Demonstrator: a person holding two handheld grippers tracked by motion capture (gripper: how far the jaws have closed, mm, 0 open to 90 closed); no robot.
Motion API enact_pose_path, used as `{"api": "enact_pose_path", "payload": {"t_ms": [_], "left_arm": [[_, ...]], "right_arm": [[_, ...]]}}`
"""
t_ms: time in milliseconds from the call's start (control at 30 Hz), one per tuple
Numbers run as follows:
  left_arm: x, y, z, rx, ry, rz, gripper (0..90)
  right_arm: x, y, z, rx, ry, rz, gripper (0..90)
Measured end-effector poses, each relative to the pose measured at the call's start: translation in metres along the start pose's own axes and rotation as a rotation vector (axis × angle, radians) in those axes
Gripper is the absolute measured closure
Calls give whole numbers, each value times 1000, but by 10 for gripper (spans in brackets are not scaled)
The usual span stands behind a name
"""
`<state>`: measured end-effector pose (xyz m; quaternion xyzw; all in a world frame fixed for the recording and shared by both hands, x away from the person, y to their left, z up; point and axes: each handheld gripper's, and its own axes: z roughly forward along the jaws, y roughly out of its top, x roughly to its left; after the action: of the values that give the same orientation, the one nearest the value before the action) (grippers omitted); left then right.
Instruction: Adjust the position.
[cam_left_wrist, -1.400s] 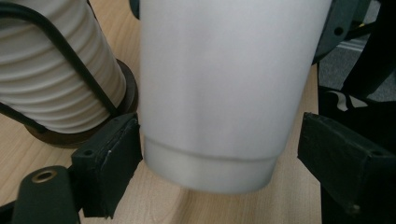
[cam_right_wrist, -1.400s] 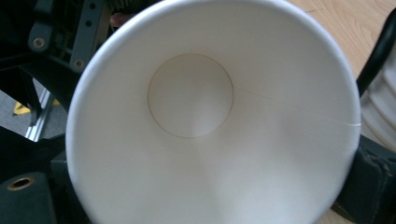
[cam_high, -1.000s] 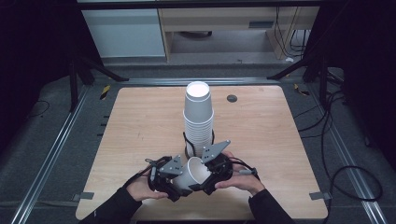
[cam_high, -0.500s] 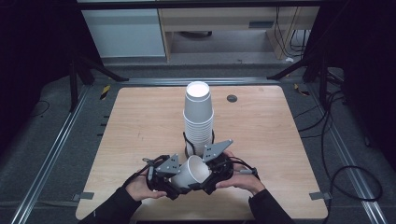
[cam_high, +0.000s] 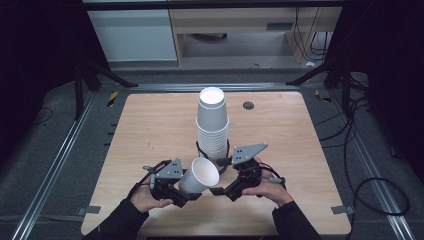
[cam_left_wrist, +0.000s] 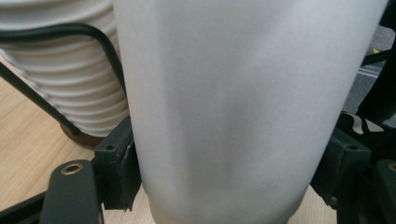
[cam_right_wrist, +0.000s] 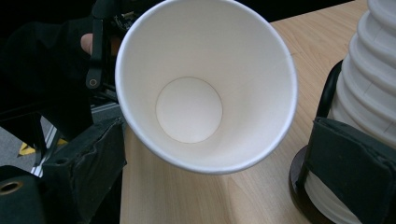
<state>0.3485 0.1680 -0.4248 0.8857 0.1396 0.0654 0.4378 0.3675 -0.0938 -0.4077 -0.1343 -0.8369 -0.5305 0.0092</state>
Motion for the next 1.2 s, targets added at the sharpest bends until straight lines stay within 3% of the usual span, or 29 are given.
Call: {"api": "enact_pose_path", "payload": {"t_ms": [233, 433, 767, 1200], "left_arm": [[-9, 4, 7, -37, -3, 5, 227], [-16, 6, 15, -24, 0, 21, 227], [-17, 6, 18, -12, -5, 15, 228], [-16, 7, 15, -33, -7, 13, 225]], "right_arm": [[2, -2, 10, 14, 20, 6, 48], [3, -2, 15, 11, 47, 14, 45], [4, -3, 18, 1, 53, 17, 62], [4, -2, 14, -20, 57, 27, 98]]}}
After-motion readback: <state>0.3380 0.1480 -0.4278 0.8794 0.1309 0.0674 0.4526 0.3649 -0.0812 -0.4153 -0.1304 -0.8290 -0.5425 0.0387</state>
